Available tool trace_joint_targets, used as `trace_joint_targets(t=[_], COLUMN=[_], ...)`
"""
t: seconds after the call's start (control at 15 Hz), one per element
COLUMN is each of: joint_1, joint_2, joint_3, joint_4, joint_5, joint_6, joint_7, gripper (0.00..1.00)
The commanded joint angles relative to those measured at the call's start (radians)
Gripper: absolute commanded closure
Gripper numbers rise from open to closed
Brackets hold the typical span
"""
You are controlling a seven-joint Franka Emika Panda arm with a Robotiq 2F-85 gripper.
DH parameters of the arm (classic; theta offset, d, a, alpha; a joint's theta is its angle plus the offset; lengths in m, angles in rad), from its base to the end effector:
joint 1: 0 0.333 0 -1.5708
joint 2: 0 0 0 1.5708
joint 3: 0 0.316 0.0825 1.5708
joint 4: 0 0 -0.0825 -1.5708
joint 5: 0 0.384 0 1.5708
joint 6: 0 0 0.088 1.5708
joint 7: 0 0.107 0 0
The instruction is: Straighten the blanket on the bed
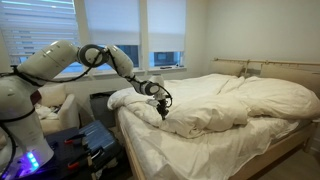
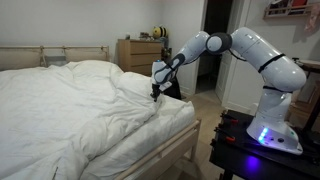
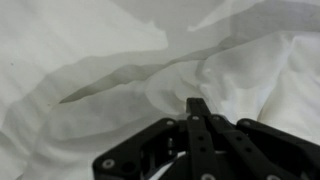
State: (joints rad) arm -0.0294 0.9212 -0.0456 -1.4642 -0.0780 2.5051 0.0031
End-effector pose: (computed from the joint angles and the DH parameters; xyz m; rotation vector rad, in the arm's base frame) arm 0.7237 -0.0477 0.1404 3.0470 0.0031 0.1781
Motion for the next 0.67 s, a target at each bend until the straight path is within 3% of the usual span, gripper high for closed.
trace_joint_targets(t=[0.0,0.27,0.6], joint_1=[-0.013,-0.064,-0.073], joint_2=[-0.020,-0.053,-0.086], joint_3=[0.022,0.089,0.112], joint_4=[0.034,0.041,0.007], joint_5=[-0.015,0.003,-0.027], joint_6=[-0.156,-0.323,-0.479], joint_7=[-0.101,-0.304,-0.484], gripper=[1.00,1.00,1.00])
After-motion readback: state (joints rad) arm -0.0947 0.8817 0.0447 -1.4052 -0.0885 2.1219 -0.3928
